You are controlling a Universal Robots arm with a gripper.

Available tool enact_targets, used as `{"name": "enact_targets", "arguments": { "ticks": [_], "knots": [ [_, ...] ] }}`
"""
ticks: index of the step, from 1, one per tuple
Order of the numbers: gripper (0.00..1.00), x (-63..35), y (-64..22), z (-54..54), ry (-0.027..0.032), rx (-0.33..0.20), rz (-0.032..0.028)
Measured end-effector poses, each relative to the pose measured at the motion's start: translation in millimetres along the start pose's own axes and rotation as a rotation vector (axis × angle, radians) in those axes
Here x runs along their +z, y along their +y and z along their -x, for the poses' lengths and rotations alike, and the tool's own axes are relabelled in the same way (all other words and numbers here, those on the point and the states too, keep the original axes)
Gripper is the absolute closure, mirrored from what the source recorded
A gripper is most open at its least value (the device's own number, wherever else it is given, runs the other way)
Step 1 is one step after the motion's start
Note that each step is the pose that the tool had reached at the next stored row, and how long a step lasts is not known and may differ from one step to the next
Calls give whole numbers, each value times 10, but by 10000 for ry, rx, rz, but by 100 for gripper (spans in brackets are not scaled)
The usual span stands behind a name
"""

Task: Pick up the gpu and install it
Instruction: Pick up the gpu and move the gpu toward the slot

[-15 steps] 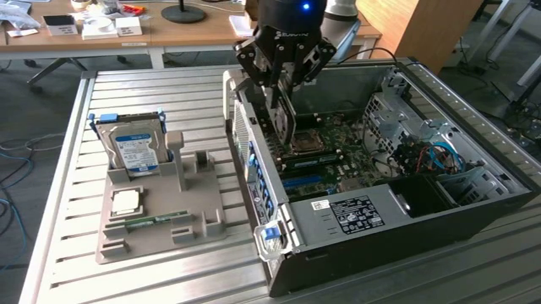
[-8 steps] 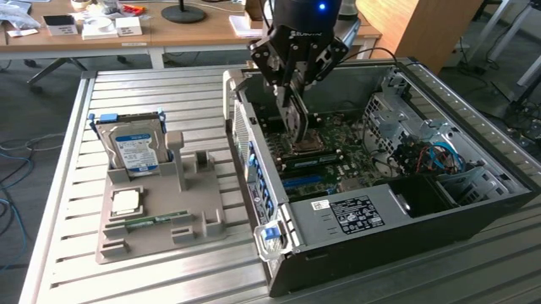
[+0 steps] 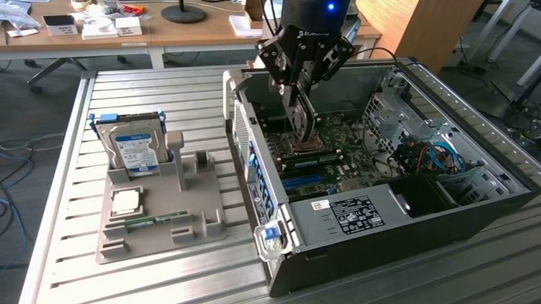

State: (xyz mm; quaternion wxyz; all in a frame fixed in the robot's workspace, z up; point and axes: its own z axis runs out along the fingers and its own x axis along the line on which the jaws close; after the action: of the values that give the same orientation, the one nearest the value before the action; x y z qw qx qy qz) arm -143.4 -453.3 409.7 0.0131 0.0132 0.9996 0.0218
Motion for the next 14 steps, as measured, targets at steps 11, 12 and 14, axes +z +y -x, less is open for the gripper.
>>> {"name": "enact_targets", "arguments": {
  "ticks": [11, 12, 14],
  "knots": [
    [73, 2, 3, 60, 0, -2, 1],
    [73, 3, 4, 78, 0, -1, 2],
    [73, 3, 6, 116, 0, 0, 1]
  ]
}}
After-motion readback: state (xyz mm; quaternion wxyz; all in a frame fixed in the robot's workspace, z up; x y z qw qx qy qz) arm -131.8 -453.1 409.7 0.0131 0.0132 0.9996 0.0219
